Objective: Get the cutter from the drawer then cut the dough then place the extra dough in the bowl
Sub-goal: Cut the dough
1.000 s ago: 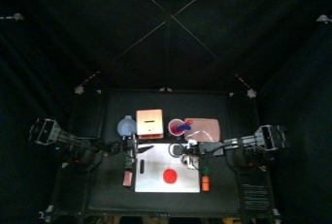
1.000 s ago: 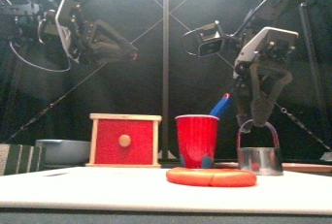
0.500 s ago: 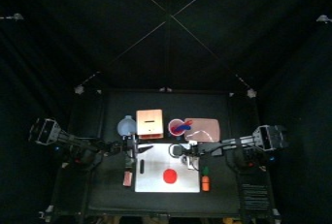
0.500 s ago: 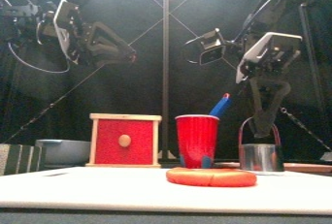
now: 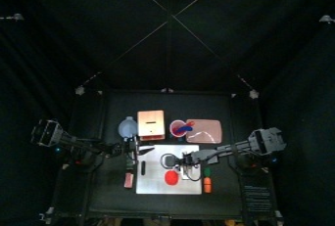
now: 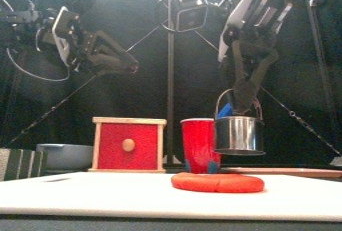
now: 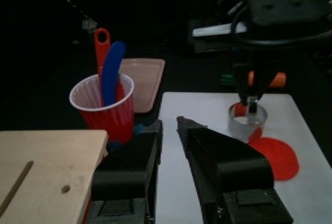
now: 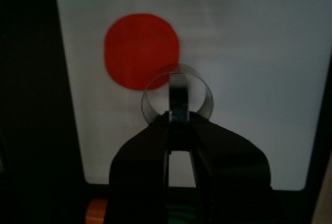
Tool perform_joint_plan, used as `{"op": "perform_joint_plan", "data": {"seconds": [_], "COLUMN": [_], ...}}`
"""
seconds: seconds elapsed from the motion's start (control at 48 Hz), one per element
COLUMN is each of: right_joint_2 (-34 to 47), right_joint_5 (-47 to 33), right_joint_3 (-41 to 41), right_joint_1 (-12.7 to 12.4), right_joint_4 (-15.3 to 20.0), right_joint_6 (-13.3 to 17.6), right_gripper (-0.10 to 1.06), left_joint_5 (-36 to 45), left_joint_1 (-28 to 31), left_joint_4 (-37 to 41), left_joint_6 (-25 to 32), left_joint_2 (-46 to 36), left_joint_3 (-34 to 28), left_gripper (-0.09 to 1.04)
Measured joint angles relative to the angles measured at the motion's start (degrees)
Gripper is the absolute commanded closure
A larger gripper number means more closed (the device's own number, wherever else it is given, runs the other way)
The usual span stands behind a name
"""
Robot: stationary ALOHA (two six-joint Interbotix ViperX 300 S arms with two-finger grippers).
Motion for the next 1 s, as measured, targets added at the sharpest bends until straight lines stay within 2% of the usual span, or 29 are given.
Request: {"op": "perform_joint_plan", "data": {"seconds": [0.271, 1.0], "right_joint_2": [4.1, 8.5], "right_joint_5": [1.5, 5.4], "right_joint_3": [-4.4, -9.2], "right_joint_1": [0.8, 1.5], "right_joint_4": [-1.0, -0.9], "right_joint_6": [3.8, 3.8], "right_gripper": [0.48, 0.48], "left_joint_5": [0.0, 0.0], "left_joint_1": [0.3, 0.4], "left_joint_4": [0.0, 0.0], "left_joint_6": [-0.1, -0.1], "left_joint_2": [0.0, 0.0], "left_joint_3": [0.9, 1.8], "left_gripper": [0.3, 0.3]}}
